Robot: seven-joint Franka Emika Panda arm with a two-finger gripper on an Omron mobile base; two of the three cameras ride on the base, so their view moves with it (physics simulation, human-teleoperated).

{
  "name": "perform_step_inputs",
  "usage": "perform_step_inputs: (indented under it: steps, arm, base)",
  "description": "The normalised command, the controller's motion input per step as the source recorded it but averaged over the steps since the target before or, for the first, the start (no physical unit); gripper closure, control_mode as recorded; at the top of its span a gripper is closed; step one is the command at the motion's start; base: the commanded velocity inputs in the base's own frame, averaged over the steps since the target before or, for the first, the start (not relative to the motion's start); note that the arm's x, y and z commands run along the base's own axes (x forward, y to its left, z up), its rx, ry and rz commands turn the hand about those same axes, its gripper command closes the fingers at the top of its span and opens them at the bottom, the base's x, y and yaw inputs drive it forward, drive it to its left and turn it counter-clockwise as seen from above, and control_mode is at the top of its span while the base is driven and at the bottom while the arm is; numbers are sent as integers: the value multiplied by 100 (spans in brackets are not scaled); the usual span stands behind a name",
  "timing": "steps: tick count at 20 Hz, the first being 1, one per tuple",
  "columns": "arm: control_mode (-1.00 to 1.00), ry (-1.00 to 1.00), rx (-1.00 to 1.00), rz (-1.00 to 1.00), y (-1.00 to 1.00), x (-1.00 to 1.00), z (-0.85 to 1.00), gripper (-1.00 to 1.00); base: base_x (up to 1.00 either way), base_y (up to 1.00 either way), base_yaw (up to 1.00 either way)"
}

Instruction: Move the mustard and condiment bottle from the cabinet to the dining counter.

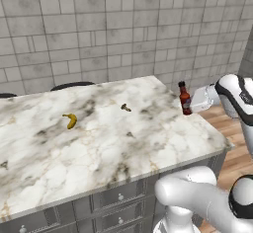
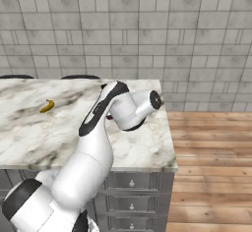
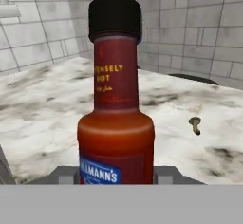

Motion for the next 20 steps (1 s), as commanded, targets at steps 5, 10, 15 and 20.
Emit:
perform_step_inputs:
  steps: [5,10,15,20]
  arm:
    - [-100,9,0,16,0,43,-78,100]
    - [-100,-1,1,15,-8,14,-76,100]
    - [-100,-21,7,15,-16,0,-68,100]
    - [-100,-28,13,8,-11,0,-62,100]
  base:
    - [0,0,0]
    - [0,0,0]
    - [0,0,0]
    - [0,0,0]
